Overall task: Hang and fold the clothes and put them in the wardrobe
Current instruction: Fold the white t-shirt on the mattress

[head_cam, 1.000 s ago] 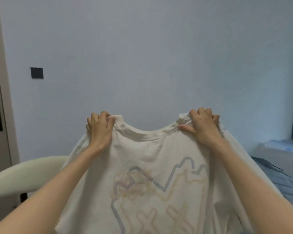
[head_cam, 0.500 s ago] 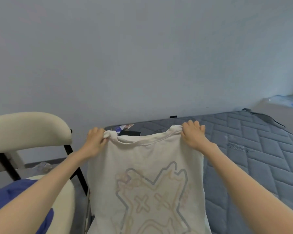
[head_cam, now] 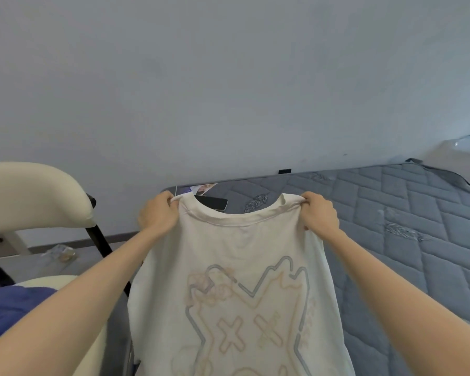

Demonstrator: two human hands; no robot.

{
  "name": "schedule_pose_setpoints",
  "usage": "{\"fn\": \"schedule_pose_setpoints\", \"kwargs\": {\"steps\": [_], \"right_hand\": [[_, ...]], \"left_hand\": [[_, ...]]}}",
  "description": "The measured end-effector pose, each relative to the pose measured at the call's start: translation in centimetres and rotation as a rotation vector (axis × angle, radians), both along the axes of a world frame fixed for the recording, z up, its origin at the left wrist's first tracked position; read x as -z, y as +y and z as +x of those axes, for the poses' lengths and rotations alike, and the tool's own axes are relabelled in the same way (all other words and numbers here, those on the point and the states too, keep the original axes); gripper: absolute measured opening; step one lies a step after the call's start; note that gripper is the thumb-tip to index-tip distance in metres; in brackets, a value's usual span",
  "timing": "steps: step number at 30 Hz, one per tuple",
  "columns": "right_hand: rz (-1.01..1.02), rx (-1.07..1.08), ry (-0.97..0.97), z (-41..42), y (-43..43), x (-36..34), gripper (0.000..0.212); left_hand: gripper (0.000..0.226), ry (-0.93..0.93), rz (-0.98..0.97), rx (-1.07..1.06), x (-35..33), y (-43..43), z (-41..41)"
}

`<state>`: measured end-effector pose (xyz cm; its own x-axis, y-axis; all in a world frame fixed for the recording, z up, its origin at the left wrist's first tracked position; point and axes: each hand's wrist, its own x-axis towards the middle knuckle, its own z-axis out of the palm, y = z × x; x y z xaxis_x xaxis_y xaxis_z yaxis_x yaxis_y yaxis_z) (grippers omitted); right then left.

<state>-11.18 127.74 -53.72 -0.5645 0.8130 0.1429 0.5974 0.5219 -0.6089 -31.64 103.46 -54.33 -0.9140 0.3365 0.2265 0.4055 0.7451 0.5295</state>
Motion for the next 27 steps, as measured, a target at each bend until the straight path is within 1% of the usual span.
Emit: {"fn": "schedule_pose_setpoints", "kwargs": {"steps": [1, 3, 5, 6, 7, 8, 10, 11, 13, 14, 15, 16, 18, 20, 23, 24, 25, 27], "right_hand": [[-0.145, 0.010, 0.080, -0.6, 0.2, 0.5, 0.033], [-0.367, 0.025, 0.207, -1.7, 0.4, 1.3, 0.028], [-0.421, 0.020, 0.231, -3.1, 0.9, 2.4, 0.023], [-0.419, 0.019, 0.221, -3.8, 1.1, 3.0, 0.022], [-0.413, 0.013, 0.199, -4.4, 1.3, 3.7, 0.022], [-0.398, -0.008, 0.165, -5.0, 1.4, 4.5, 0.021], [-0.363, -0.084, 0.065, -5.7, 1.2, 6.2, 0.025], [-0.361, -0.128, 0.019, -5.7, 0.9, 7.1, 0.031], [-0.471, -0.248, -0.007, -5.5, -0.2, 9.1, 0.052], [-0.545, -0.298, 0.015, -5.3, -0.7, 10.1, 0.061], [-0.582, -0.304, 0.041, -5.0, -0.9, 11.2, 0.065], [-0.569, -0.264, 0.064, -4.5, -1.0, 12.2, 0.064], [-0.468, -0.121, 0.095, -3.3, -0.8, 13.9, 0.057], [-0.371, 0.036, 0.079, -1.9, -0.4, 15.2, 0.052], [-0.227, 0.268, -0.052, 0.8, 0.3, 16.7, 0.047], [-0.224, 0.336, -0.105, 1.7, 0.7, 17.3, 0.045], [-0.270, 0.384, -0.120, 2.7, 1.0, 17.9, 0.043], [-0.439, 0.412, -0.039, 4.2, 1.4, 18.9, 0.039]], "left_hand": [[0.017, -0.069, 0.053, -0.012, 0.4, 0.6, -0.2], [0.015, -0.279, 0.265, -0.015, 1.4, 1.6, -0.5], [0.017, -0.459, 0.484, -0.030, 2.6, 2.6, -1.0], [0.018, -0.488, 0.540, -0.031, 3.2, 3.2, -1.4], [0.018, -0.495, 0.546, -0.021, 3.8, 3.6, -1.7], [0.017, -0.488, 0.509, -0.002, 4.4, 4.1, -1.9], [0.008, -0.516, 0.456, 0.072, 5.3, 4.7, -1.4], [0.020, -0.559, 0.471, 0.127, 6.1, 4.8, -1.1], [0.049, -0.666, 0.485, 0.236, 8.1, 4.6, -0.1], [0.058, -0.696, 0.455, 0.290, 9.2, 4.4, 0.4], [0.063, -0.701, 0.404, 0.344, 10.3, 4.1, 1.0], [0.064, -0.674, 0.352, 0.399, 11.7, 3.8, 1.6], [0.061, -0.588, 0.236, 0.491, 14.1, 3.6, 3.1], [0.058, -0.527, 0.055, 0.532, 16.3, 3.8, 5.0], [0.058, -0.494, -0.213, 0.555, 18.5, 4.4, 8.1], [0.057, -0.502, -0.291, 0.551, 19.1, 4.6, 9.1], [0.056, -0.515, -0.363, 0.542, 19.7, 4.8, 10.0], [0.058, -0.529, -0.472, 0.508, 20.9, 4.9, 11.4]]}}
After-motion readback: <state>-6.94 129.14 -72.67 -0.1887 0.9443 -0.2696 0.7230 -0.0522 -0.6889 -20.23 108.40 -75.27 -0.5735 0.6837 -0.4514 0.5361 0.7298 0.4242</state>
